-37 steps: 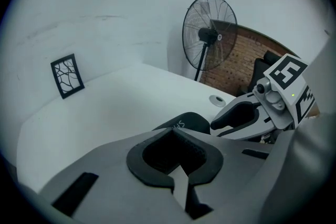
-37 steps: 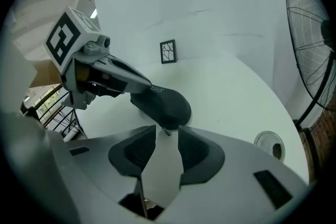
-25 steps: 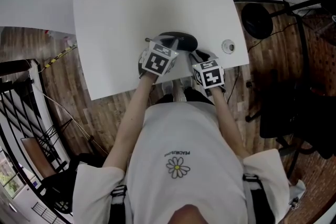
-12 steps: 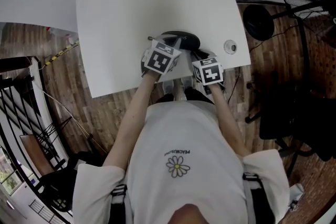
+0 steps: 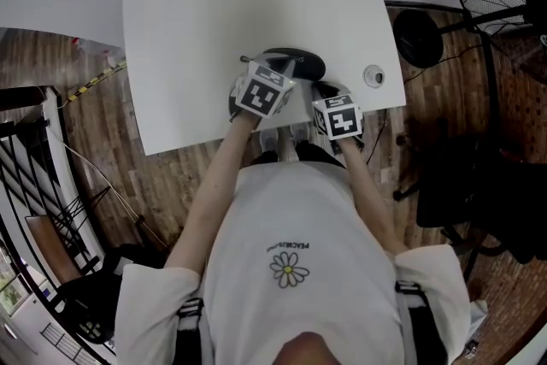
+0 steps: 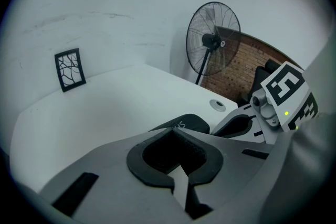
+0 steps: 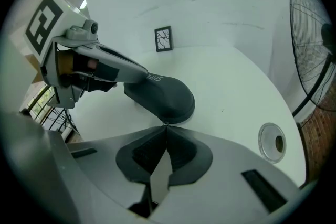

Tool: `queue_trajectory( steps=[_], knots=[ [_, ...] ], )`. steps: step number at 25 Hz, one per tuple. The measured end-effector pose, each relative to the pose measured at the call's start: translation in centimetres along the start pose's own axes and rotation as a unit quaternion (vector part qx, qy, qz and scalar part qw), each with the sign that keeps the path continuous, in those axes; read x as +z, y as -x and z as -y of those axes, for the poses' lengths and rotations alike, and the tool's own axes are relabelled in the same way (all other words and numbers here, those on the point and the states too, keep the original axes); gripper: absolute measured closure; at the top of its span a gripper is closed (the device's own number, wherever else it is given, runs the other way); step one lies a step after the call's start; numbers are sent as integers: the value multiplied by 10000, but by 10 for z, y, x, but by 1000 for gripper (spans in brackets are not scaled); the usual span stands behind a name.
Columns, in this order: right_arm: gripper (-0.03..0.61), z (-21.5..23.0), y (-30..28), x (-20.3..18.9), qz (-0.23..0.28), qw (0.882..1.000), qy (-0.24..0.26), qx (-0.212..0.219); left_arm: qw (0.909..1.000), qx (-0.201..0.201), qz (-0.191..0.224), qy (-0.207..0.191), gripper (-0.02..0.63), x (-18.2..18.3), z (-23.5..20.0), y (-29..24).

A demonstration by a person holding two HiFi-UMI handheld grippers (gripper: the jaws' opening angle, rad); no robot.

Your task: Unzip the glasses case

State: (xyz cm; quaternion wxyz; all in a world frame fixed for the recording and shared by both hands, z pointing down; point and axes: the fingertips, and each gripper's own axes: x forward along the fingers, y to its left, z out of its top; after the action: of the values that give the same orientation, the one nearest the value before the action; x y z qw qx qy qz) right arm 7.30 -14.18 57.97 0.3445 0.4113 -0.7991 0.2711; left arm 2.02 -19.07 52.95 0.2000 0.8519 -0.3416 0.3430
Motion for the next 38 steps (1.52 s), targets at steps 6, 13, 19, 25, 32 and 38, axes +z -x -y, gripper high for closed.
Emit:
queue_trajectory(
  steps=[6, 13, 19, 25, 32, 38],
  knots=[
    [571, 15, 5, 0, -192, 9980, 361, -483, 9913, 691, -374, -1058, 601, -3, 3, -7],
    [571, 43, -1, 12, -283, 9897, 1281, -565, 9946, 508, -393, -818, 601, -4, 4, -6],
    [571, 48, -7, 20, -497, 9721, 2289, -126, 9972, 488, -278, -487, 601, -2, 3, -7],
    [571, -4, 7, -6, -615, 9602, 2564, 920, 9969, 297, 11, 730, 601, -8, -4, 16],
    [571, -124, 4, -15, -366, 9207, 3329, 2003, 9924, 684, 46, 1020, 601, -51, -12, 58],
    [571, -165, -10, -19, -512, 9084, 3514, 2206, 9884, 826, 272, 1244, 601, -68, -15, 81]
  ],
)
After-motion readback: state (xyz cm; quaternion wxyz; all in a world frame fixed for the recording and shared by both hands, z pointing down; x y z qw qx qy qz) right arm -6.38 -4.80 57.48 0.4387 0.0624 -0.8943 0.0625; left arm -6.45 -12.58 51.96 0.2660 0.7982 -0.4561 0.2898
